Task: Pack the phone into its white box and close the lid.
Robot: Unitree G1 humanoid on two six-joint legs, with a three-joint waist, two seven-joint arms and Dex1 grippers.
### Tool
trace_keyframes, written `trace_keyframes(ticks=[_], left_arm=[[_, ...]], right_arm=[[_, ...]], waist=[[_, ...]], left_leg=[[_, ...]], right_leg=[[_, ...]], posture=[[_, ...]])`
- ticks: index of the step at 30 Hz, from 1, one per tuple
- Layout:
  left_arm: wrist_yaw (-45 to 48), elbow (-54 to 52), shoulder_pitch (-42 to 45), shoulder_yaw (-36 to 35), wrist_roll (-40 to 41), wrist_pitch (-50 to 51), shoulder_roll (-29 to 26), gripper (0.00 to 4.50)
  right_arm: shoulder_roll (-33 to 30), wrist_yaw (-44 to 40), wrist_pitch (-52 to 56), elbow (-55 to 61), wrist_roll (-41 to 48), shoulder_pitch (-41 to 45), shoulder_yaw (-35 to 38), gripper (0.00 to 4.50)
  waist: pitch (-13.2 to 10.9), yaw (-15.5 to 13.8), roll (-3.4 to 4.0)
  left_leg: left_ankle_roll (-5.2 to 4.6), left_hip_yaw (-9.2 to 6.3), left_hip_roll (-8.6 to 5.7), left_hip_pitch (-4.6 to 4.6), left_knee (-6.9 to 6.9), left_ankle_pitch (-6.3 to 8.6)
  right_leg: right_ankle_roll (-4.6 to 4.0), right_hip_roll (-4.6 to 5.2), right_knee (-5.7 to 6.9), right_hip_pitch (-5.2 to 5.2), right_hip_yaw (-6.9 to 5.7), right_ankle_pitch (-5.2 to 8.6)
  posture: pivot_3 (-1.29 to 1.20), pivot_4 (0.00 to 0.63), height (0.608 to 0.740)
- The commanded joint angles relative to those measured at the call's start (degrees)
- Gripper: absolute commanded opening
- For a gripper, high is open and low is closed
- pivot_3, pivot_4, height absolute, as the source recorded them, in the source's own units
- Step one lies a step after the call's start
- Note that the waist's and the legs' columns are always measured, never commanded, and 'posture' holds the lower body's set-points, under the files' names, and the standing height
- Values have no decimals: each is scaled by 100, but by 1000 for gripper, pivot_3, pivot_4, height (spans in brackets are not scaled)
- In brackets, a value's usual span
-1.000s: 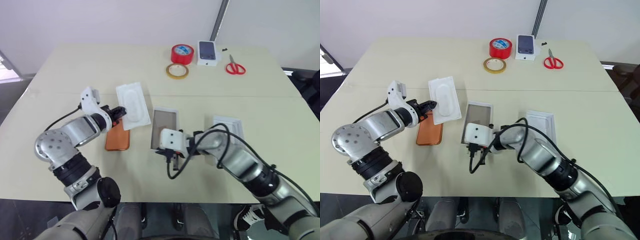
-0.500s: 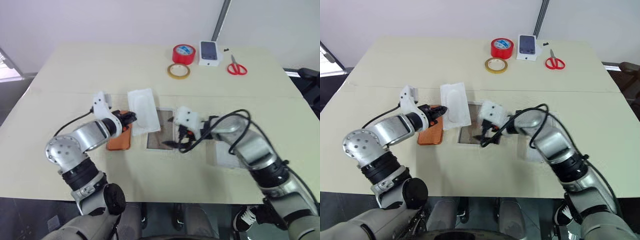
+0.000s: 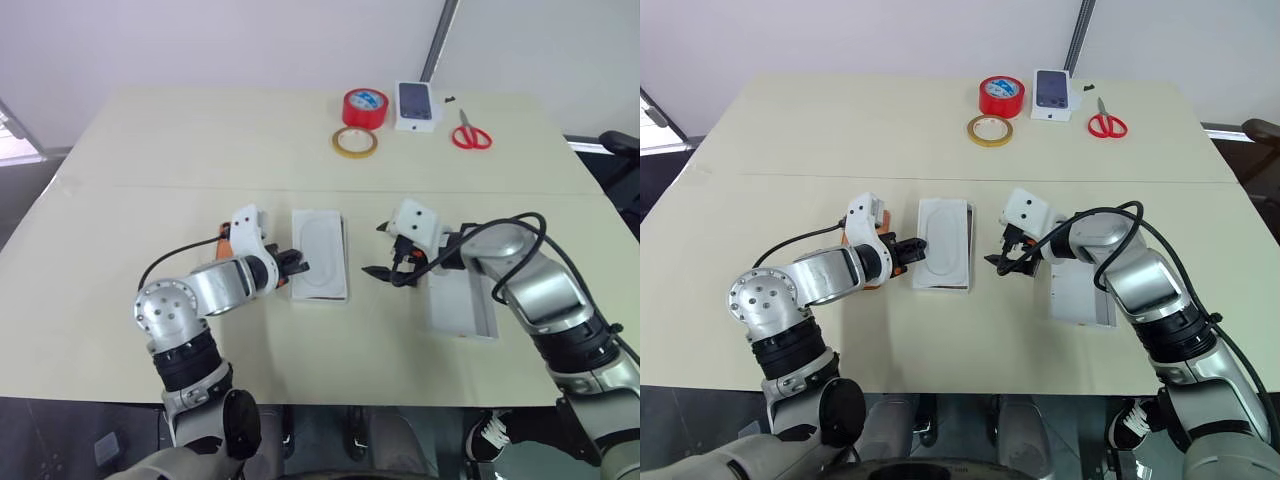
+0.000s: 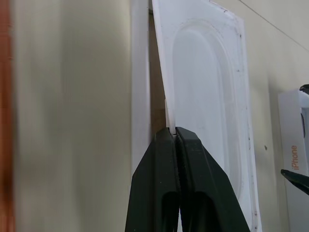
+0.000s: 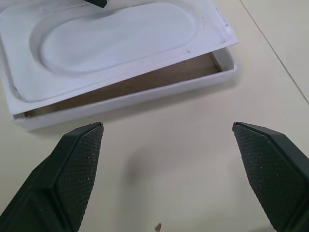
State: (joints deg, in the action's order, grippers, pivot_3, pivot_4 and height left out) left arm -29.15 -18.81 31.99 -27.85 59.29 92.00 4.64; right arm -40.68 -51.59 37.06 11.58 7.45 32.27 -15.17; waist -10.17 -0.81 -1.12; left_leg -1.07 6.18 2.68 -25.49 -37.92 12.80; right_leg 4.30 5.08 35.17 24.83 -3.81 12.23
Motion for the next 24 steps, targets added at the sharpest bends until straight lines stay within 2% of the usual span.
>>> trace_keyframes(ticks=[1,2,5,11,13,16,18,19,21,23,24], left_arm=[[-27,-147,74,101,174,50,-37,0],[-29,-144,72,107,184,50,-45,0],[-13,-132,75,143,196,50,-80,982],[20,-215,133,20,477,50,-52,3832],[43,-229,183,-79,617,50,-116,3832],[86,-219,282,-201,817,50,-286,3871],[136,-224,337,-276,886,50,-458,3871],[219,-242,353,-313,888,47,-621,3871],[528,-345,293,-241,824,-20,-1113,3871],[991,-495,123,15,628,-224,-1739,3871],[1274,-567,-13,185,481,-364,-2111,3871]], right_arm=[[52,54,-122,35,-56,23,60,4481],[62,62,-134,23,-65,25,62,4481],[102,95,-188,-73,-104,79,71,4500],[167,118,-159,-207,-26,261,194,4500],[262,160,-75,-236,33,376,237,4500],[439,294,132,-319,63,546,260,3639],[551,402,286,-382,38,645,241,2729],[636,465,382,-390,32,703,209,2109],[857,585,585,-332,48,807,114,1290],[1098,702,766,-284,48,911,12,233],[1259,809,864,-327,21,991,-36,106]], waist=[[0,4,0],[0,4,0],[0,8,0],[0,9,0],[0,10,0],[0,18,0],[0,17,0],[0,17,0],[0,28,0],[0,51,1],[0,71,1]], left_leg=[[0,0,-1,0,0,0],[0,1,-2,0,0,0],[0,0,-2,0,0,0],[0,1,-2,0,0,0],[0,0,-1,1,0,0],[0,0,0,1,0,0],[0,-1,0,2,0,0],[0,0,1,1,0,0],[0,0,1,1,0,0],[2,2,1,1,2,-1],[3,2,2,1,3,-1]], right_leg=[[0,2,-1,-1,1,0],[0,3,-1,-1,1,0],[0,2,-1,-1,1,0],[0,1,0,-1,1,0],[0,1,0,-1,1,0],[0,-2,1,-1,0,0],[0,-4,2,0,0,0],[0,-4,2,-1,0,0],[0,-3,2,0,0,0],[0,-5,6,4,0,-1],[0,-5,7,6,0,-1]], posture=[[0,150,740],[0,150,740],[0,150,740],[0,150,740],[0,150,740],[0,150,740],[0,150,740],[0,150,740],[0,150,740],[0,150,740],[0,150,740]])
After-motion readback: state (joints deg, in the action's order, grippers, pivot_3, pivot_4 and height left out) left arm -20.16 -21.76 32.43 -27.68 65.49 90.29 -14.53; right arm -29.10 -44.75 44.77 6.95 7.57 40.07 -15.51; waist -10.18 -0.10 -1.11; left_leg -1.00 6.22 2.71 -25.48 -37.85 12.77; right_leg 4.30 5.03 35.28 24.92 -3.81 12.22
